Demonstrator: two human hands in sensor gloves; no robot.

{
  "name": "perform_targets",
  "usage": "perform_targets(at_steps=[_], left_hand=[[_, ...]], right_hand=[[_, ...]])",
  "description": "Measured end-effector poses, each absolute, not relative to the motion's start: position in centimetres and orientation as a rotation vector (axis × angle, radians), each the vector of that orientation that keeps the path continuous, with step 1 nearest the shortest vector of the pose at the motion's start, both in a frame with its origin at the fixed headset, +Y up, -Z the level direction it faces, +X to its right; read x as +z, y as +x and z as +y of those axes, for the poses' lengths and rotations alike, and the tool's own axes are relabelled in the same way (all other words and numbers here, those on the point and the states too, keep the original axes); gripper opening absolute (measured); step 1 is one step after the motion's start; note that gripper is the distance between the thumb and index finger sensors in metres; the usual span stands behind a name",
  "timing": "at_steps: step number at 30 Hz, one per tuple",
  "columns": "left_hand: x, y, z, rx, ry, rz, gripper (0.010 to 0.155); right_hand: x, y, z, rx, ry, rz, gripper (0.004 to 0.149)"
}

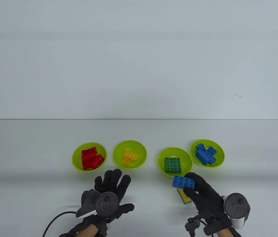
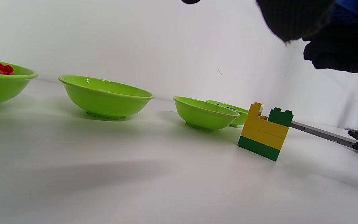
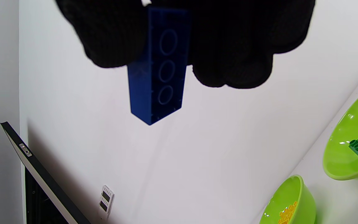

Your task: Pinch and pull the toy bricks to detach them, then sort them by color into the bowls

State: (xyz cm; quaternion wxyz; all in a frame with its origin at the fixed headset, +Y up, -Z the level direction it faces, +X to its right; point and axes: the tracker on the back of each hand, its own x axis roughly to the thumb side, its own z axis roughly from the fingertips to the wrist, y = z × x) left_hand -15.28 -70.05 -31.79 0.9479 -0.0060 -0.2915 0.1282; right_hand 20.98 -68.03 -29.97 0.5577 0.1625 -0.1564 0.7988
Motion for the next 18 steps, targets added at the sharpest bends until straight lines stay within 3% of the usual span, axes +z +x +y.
perform_targets(at_steps=[7, 18], left_hand=[[-32.1, -15.5, -70.0, 0.273, -0.012, -0.588, 0.093], [-32.2, -15.5, -69.9, 0.292, -0.015, -0.579, 0.092]], right_hand=[[-31.3, 22.4, -67.6, 1.968, 0.328, -0.365, 0.063], [-38.7, 27.0, -68.4, 2.36, -0.008, -0.406, 0.062]])
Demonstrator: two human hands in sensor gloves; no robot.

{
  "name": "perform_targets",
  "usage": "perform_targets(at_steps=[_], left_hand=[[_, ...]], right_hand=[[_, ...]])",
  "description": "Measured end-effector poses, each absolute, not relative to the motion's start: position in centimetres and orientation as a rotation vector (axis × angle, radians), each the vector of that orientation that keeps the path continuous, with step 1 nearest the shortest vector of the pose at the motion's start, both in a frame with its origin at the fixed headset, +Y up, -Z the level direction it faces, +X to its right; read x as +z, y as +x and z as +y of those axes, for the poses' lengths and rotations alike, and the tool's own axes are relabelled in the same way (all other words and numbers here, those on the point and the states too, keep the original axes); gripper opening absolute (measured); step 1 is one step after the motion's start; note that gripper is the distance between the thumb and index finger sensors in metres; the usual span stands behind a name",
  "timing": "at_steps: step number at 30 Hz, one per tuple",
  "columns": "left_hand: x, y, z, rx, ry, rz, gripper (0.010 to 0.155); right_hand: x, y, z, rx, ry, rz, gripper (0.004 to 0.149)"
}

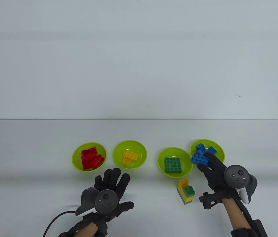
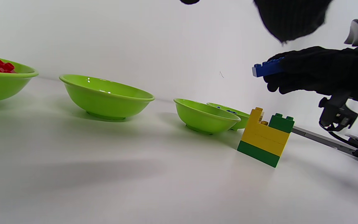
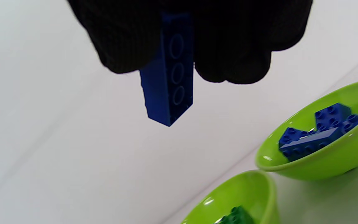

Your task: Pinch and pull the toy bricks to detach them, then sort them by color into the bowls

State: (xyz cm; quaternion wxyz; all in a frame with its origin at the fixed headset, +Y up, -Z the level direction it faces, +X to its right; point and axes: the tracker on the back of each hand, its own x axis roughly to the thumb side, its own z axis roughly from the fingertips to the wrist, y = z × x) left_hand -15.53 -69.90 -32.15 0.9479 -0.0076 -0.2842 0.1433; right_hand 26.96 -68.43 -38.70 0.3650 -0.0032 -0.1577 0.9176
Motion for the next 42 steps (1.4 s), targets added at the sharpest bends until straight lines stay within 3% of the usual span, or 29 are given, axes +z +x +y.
perform_targets(at_steps=[14, 24, 32, 37, 42], left_hand=[[-32.2, -15.9, -69.9, 0.313, -0.026, -0.572, 0.091], [-32.2, -16.1, -69.9, 0.322, -0.033, -0.561, 0.091], [-32.3, -16.7, -69.6, 0.329, -0.02, -0.549, 0.091], [-32.3, -16.8, -69.5, 0.331, -0.017, -0.553, 0.091], [-32.2, -16.5, -69.7, 0.32, -0.031, -0.565, 0.091]], right_hand=[[-45.8, 28.6, -70.3, 2.646, -0.373, -0.315, 0.063], [-46.6, 28.7, -73.0, 2.679, -0.407, -0.198, 0.065], [-44.0, 27.4, -70.1, 2.621, -0.144, -0.304, 0.078], [-39.5, 24.8, -66.5, 2.591, 0.142, -0.287, 0.084], [-35.1, 22.4, -65.5, 2.579, 0.316, -0.184, 0.088]])
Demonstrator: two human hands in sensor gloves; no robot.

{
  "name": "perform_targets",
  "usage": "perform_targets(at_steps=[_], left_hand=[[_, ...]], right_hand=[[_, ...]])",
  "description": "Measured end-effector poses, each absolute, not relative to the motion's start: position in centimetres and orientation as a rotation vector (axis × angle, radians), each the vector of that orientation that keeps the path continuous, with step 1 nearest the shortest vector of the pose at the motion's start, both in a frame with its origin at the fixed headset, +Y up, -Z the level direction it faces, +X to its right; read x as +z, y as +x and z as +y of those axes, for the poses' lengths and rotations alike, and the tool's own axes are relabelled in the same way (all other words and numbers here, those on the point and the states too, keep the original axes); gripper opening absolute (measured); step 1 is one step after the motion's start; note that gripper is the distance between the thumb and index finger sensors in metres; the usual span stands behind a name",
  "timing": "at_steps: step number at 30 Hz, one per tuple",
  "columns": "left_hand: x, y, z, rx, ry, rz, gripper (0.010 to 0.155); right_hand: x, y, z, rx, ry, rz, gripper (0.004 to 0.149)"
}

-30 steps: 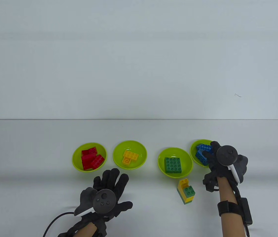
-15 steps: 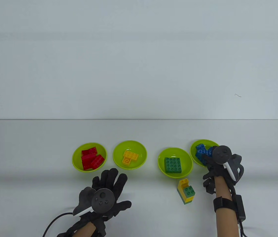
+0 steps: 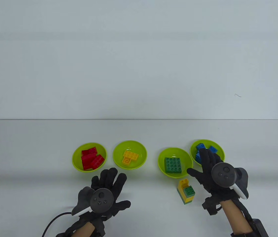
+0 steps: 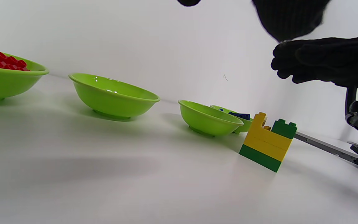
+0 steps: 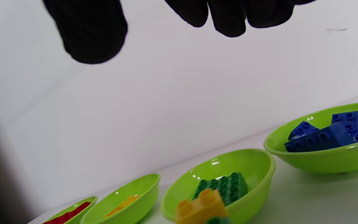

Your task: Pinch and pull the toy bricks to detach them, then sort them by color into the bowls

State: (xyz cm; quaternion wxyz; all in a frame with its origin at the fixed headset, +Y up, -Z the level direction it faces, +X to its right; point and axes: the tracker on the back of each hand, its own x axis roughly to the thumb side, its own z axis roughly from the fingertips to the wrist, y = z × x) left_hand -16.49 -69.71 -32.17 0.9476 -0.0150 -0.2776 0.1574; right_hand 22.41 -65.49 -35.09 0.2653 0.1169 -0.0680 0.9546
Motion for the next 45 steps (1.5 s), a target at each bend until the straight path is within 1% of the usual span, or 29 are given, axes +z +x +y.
perform_targets(at_steps=[4, 7, 9, 13, 16, 18, 21, 25, 31, 36, 38, 41, 44, 45], left_hand=[[-32.1, -16.4, -70.0, 0.316, -0.043, -0.571, 0.091], [-32.1, -16.3, -70.4, 0.312, -0.06, -0.572, 0.091], [-32.1, -16.3, -70.6, 0.306, -0.072, -0.574, 0.091], [-31.9, -16.1, -70.6, 0.295, -0.07, -0.575, 0.091], [-31.9, -16.1, -70.6, 0.296, -0.066, -0.578, 0.091], [-31.9, -16.1, -70.7, 0.296, -0.068, -0.579, 0.091], [-31.9, -16.1, -70.7, 0.297, -0.068, -0.58, 0.091], [-32.0, -16.0, -70.7, 0.297, -0.066, -0.583, 0.091], [-31.9, -15.9, -70.6, 0.297, -0.068, -0.586, 0.091], [-31.9, -15.9, -70.6, 0.297, -0.059, -0.588, 0.091], [-31.9, -15.8, -70.6, 0.298, -0.051, -0.59, 0.091], [-31.8, -15.7, -70.3, 0.316, -0.022, -0.6, 0.092], [-31.7, -15.4, -69.4, 0.374, 0.028, -0.622, 0.092], [-31.7, -15.3, -69.2, 0.392, 0.043, -0.625, 0.091]], right_hand=[[-32.9, 21.0, -66.8, 2.525, 0.39, -0.107, 0.09], [-32.0, 20.6, -67.6, 2.552, 0.417, -0.057, 0.091], [-31.7, 20.5, -67.9, 2.572, 0.419, -0.08, 0.092], [-31.5, 20.4, -68.3, 2.598, 0.42, -0.062, 0.093], [-31.6, 20.3, -68.7, 2.62, 0.401, -0.087, 0.093], [-31.8, 20.3, -69.3, 2.657, 0.382, -0.099, 0.092], [-32.3, 20.2, -70.7, 2.736, 0.352, -0.053, 0.092], [-32.8, 20.1, -72.7, 2.801, 0.293, -0.054, 0.086], [-33.1, 20.0, -73.7, 2.863, 0.245, -0.107, 0.075], [-33.1, 20.3, -73.7, 2.818, 0.251, -0.212, 0.065], [-33.0, 20.4, -73.4, 2.805, 0.255, -0.246, 0.064], [-32.9, 20.3, -72.0, 2.769, 0.295, -0.303, 0.063], [-32.5, 19.6, -69.5, 2.701, 0.359, -0.355, 0.063], [-32.4, 19.5, -69.1, 2.687, 0.374, -0.365, 0.063]])
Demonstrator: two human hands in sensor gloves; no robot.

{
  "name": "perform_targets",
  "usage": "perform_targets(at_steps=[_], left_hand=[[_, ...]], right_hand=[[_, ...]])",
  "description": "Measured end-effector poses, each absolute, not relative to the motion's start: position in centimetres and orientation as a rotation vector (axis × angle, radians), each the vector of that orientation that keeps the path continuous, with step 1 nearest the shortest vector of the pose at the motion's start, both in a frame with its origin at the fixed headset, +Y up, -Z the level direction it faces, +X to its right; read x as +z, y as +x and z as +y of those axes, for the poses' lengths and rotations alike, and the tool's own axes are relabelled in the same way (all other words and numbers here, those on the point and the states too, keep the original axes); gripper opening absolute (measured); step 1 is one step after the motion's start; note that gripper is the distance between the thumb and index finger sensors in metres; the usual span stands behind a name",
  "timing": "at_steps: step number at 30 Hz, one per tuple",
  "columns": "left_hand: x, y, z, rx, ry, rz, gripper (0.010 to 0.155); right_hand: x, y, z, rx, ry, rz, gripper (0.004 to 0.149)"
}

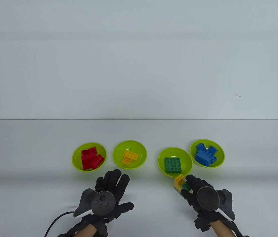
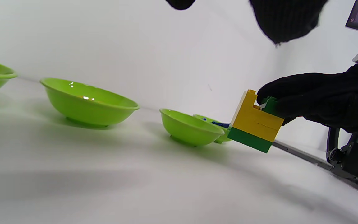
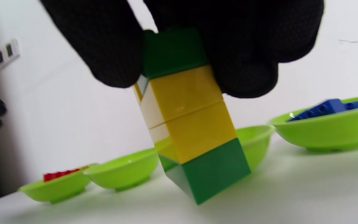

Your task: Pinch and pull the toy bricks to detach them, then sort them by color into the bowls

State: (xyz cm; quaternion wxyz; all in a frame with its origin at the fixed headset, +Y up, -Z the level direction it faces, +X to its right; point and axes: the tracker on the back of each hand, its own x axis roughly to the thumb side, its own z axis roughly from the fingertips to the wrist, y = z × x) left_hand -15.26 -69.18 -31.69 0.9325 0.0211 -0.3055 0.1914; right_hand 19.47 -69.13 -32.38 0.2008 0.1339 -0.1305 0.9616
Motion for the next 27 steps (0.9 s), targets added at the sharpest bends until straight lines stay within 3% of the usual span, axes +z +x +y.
perform_targets(at_steps=[4, 12, 18, 27], left_hand=[[-31.9, -13.8, -67.8, 0.504, 0.118, -0.668, 0.091], [-32.2, -10.5, -66.7, 0.666, 0.18, -0.729, 0.085], [-31.4, -9.9, -68.4, 0.736, 0.155, -0.778, 0.086], [-30.2, -9.8, -69.0, 0.831, 0.183, -0.784, 0.074]], right_hand=[[-31.7, 18.0, -65.7, 2.541, 0.489, -0.424, 0.061], [-30.7, 15.5, -62.8, 2.36, 0.739, -0.308, 0.057], [-30.1, 14.8, -63.5, 2.287, 0.814, -0.246, 0.057], [-30.3, 14.1, -65.6, 2.077, 0.855, -0.094, 0.057]])
